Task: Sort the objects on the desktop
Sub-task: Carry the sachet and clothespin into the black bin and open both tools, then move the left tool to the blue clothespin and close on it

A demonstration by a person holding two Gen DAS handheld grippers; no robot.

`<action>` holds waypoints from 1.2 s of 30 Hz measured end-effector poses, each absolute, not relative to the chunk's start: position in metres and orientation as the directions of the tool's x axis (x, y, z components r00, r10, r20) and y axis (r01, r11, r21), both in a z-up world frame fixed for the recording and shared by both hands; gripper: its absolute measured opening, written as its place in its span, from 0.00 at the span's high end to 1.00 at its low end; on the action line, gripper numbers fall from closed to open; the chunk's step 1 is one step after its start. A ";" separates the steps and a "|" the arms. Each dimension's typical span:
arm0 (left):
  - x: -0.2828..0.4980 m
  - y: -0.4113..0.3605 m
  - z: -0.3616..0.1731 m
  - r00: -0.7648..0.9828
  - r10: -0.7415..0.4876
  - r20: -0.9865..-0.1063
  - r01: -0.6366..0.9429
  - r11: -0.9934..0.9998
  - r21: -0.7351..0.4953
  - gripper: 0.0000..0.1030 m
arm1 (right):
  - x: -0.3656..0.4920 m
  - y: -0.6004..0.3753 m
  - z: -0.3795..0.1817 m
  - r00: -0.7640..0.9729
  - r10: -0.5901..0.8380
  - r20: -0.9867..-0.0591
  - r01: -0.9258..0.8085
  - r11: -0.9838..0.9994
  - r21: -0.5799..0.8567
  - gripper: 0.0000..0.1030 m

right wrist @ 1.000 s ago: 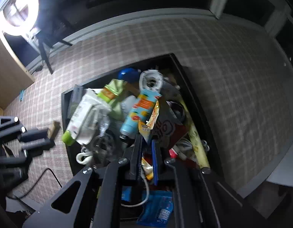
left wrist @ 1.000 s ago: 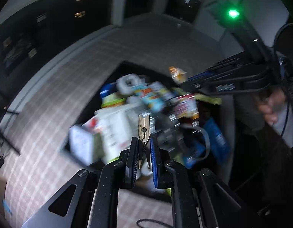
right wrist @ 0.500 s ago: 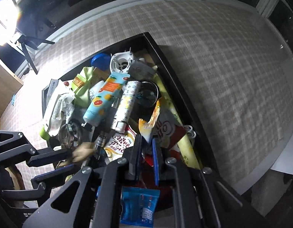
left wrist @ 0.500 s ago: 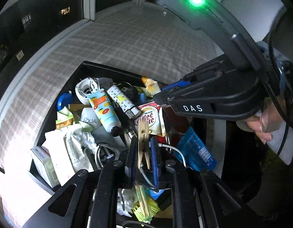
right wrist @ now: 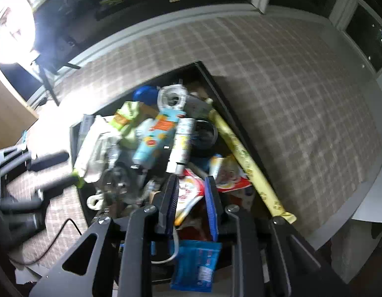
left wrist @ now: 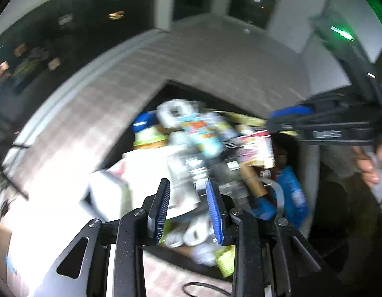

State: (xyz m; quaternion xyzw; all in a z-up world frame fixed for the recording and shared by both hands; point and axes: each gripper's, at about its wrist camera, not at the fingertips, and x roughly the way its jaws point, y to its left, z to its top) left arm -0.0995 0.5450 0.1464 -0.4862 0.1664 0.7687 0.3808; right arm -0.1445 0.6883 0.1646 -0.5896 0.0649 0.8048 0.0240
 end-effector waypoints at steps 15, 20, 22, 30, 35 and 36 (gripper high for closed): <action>-0.210 0.225 0.087 -0.382 -0.007 -0.924 -0.157 -0.985 0.072 0.70 | -0.144 0.567 0.169 -0.355 -0.062 -0.933 0.077 -0.996 0.037 0.63; -0.236 0.128 0.070 -0.372 -0.107 -0.922 0.036 -0.994 0.101 0.60 | -0.142 0.534 0.164 -0.352 -0.058 -0.934 0.108 -0.994 0.020 0.63; -0.246 0.099 0.063 -0.354 -0.119 -0.928 0.093 -0.991 0.092 0.60 | -0.138 0.526 0.161 -0.351 -0.065 -0.934 0.112 -0.993 0.027 0.63; -0.269 0.044 0.036 -0.327 -0.073 -0.942 0.207 -0.978 0.004 0.60 | -0.126 0.512 0.146 -0.315 -0.050 -0.948 0.088 -0.996 0.023 0.62; -0.280 0.047 0.019 -0.311 -0.062 -0.948 0.195 -0.981 0.000 0.60 | -0.115 0.517 0.140 -0.295 -0.048 -0.954 0.061 -0.998 0.032 0.62; -0.281 0.048 0.017 -0.309 -0.062 -0.949 0.195 -0.981 0.000 0.60 | -0.114 0.519 0.140 -0.292 -0.046 -0.955 0.056 -0.998 0.031 0.62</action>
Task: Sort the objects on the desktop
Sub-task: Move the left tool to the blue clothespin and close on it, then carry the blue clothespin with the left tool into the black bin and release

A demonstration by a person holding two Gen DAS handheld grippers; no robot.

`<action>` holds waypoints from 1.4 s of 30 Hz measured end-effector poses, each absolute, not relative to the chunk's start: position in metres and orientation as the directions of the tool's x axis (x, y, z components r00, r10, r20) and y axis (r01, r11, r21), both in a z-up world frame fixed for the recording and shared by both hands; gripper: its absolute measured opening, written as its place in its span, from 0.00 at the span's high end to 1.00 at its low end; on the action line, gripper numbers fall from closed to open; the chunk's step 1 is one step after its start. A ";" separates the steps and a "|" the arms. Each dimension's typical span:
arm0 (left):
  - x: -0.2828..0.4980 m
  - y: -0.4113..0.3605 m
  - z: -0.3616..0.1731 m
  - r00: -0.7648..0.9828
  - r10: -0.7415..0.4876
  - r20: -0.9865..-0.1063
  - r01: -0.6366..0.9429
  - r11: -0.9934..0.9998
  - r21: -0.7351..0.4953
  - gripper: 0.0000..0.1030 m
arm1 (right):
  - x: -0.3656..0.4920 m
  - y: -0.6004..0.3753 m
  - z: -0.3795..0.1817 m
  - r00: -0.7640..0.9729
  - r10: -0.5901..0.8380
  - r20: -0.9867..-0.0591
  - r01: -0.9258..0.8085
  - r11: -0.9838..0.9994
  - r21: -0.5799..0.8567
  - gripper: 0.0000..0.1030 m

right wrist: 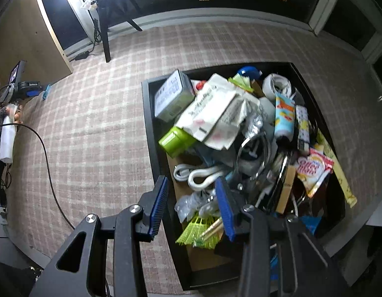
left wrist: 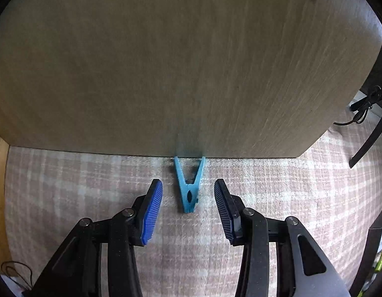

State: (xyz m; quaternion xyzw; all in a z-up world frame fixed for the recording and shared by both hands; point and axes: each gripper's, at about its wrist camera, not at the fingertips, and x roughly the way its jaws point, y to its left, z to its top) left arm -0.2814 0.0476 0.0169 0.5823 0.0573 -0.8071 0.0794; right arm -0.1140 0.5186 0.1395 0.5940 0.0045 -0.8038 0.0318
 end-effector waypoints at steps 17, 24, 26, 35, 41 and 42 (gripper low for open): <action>-0.290 0.067 -0.016 -0.280 -0.093 -0.956 0.197 -0.980 0.037 0.81 | -0.090 0.549 0.148 -0.316 -0.026 -0.948 -0.063 -0.997 0.048 0.62; -0.234 0.118 0.016 -0.337 -0.062 -0.939 0.089 -0.995 0.034 0.81 | -0.073 0.582 0.161 -0.367 -0.017 -0.930 -0.125 -0.990 0.068 0.62; -0.218 0.142 0.027 -0.350 -0.040 -0.936 0.048 -0.999 0.025 0.81 | -0.064 0.594 0.164 -0.379 -0.017 -0.925 -0.143 -0.987 0.076 0.62; -0.148 0.313 0.078 -0.384 0.118 -0.916 -0.251 -0.968 -0.020 0.81 | -0.013 0.649 0.149 -0.377 0.023 -0.926 -0.229 -0.971 0.069 0.62; -0.120 0.422 0.119 -0.373 0.234 -0.898 -0.463 -0.886 -0.039 0.81 | 0.022 0.686 0.132 -0.366 0.008 -0.931 -0.295 -0.949 0.108 0.62; -0.112 0.444 0.123 -0.367 0.254 -0.895 -0.496 -0.868 -0.043 0.81 | 0.025 0.691 0.130 -0.364 0.008 -0.931 -0.302 -0.947 0.110 0.62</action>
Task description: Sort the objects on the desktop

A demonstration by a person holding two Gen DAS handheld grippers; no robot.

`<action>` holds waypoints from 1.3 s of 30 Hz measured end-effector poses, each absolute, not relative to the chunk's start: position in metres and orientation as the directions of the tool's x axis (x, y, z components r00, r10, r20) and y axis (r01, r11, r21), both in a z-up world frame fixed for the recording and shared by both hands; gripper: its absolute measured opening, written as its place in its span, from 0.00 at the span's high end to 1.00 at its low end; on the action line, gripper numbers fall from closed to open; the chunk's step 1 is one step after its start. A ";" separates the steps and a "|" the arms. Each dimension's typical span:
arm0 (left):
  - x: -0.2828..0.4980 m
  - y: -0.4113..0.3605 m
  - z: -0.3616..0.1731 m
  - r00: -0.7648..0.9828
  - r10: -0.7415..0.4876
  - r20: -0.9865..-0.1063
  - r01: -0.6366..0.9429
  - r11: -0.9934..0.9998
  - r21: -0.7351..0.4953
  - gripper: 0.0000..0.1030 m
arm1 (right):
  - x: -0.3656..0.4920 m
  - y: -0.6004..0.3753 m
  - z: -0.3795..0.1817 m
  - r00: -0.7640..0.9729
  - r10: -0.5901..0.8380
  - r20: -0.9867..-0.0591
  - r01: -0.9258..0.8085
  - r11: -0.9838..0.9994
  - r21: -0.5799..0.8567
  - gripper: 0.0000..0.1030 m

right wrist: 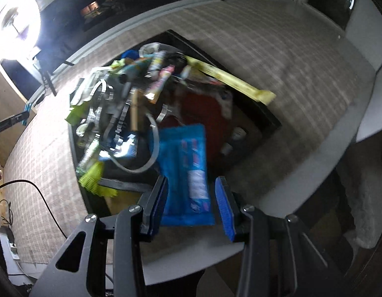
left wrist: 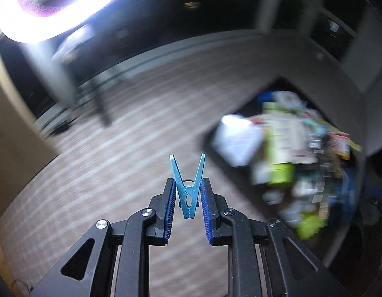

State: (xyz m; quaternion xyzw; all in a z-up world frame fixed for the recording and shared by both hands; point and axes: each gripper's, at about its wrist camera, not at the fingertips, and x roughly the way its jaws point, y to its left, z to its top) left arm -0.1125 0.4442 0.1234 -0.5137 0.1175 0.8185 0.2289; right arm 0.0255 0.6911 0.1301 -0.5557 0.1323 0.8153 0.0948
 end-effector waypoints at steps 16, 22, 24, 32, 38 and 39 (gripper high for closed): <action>-0.025 0.665 0.129 -0.251 0.347 -0.904 -0.743 -0.667 -0.050 0.81 | 0.075 0.753 0.131 -0.383 0.019 -0.923 -0.322 -0.940 0.114 0.62; -0.022 0.683 0.127 -0.239 0.333 -0.912 -0.729 -0.682 -0.058 0.81 | 0.083 0.772 0.130 -0.390 0.010 -0.921 -0.325 -0.937 0.128 0.62; -0.023 0.685 0.126 -0.243 0.325 -0.914 -0.725 -0.687 -0.052 0.81 | 0.084 0.774 0.128 -0.389 0.009 -0.921 -0.324 -0.938 0.127 0.62; -0.015 0.682 0.119 -0.265 0.294 -0.918 -0.708 -0.705 -0.021 0.75 | 0.078 0.778 0.124 -0.387 -0.016 -0.922 -0.291 -0.947 0.139 0.62; -0.010 0.656 0.132 -0.303 0.300 -0.905 -0.659 -0.751 -0.028 0.68 | 0.064 0.769 0.127 -0.390 -0.030 -0.920 -0.237 -0.962 0.132 0.62; -0.009 0.651 0.134 -0.312 0.301 -0.901 -0.650 -0.759 -0.029 0.66 | 0.061 0.766 0.128 -0.391 -0.032 -0.920 -0.226 -0.966 0.129 0.62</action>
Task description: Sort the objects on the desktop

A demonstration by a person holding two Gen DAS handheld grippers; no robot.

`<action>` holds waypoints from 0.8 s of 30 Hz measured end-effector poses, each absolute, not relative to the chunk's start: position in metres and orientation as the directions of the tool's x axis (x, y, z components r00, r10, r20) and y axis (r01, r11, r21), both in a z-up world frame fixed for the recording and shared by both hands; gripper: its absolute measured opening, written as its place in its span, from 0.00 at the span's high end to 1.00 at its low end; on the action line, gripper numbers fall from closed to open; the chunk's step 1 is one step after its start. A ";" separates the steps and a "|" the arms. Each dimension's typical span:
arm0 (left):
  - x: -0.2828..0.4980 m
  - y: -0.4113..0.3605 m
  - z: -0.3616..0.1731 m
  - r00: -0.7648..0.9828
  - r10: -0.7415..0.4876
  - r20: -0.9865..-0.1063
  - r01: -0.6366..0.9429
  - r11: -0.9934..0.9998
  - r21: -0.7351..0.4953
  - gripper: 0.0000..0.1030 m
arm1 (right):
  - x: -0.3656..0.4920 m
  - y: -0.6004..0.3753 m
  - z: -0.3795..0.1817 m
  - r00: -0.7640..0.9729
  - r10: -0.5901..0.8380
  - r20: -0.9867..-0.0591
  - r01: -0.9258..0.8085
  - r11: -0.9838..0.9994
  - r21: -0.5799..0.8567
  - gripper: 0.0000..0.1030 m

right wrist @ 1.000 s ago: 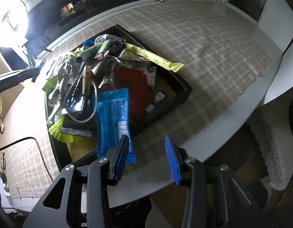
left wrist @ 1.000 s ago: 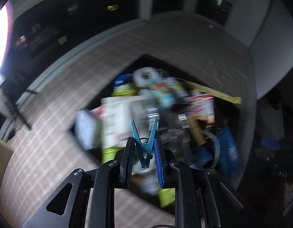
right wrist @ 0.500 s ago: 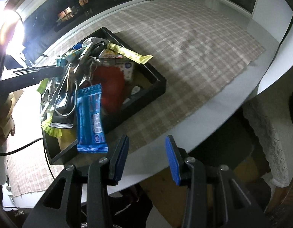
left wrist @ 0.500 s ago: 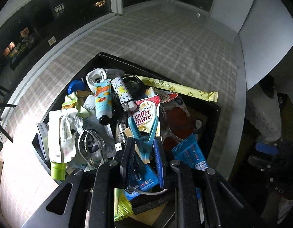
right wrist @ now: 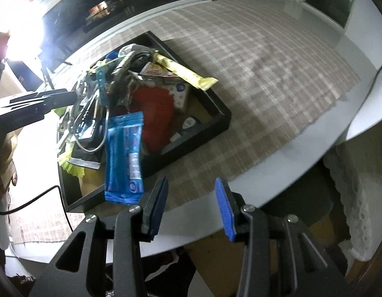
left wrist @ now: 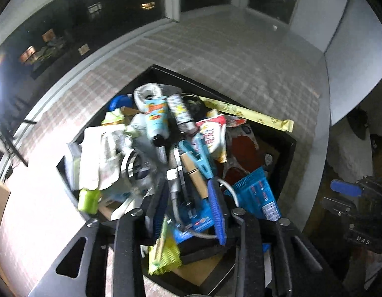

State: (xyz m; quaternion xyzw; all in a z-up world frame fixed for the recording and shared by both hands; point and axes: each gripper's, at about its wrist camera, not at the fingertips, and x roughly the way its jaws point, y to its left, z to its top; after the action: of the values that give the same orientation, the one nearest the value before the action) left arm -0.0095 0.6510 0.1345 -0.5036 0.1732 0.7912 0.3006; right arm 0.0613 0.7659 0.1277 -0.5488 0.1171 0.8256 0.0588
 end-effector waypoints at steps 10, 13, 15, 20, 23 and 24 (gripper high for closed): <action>0.006 0.569 0.161 -0.407 0.295 -0.865 -0.550 -0.834 -0.026 0.55 | 0.032 0.706 0.142 -0.421 -0.048 -0.906 -0.109 -0.989 0.102 0.62; 0.010 0.537 0.165 -0.421 0.292 -0.859 -0.517 -0.855 -0.037 0.48 | 0.025 0.676 0.146 -0.429 -0.061 -0.901 -0.071 -0.992 0.101 0.62; 0.012 0.516 0.167 -0.439 0.279 -0.854 -0.492 -0.870 -0.031 0.44 | 0.021 0.655 0.148 -0.433 -0.068 -0.899 -0.048 -0.994 0.099 0.62; 0.016 0.446 0.168 -0.464 0.233 -0.855 -0.412 -0.911 -0.024 0.42 | 0.012 0.590 0.152 -0.439 -0.100 -0.893 0.015 -0.994 0.104 0.61; 0.018 0.403 0.164 -0.472 0.199 -0.859 -0.369 -0.929 -0.012 0.42 | 0.006 0.546 0.151 -0.438 -0.114 -0.892 0.058 -0.993 0.098 0.59; 0.019 0.388 0.163 -0.474 0.187 -0.860 -0.354 -0.935 -0.009 0.42 | 0.005 0.533 0.151 -0.439 -0.119 -0.891 0.073 -0.993 0.096 0.59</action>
State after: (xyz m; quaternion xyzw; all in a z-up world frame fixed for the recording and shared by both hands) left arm 0.0192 0.3884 0.1626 -0.4878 0.0852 0.8542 0.1584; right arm 0.0048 0.5326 0.1512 -0.5267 0.0216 0.8479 -0.0567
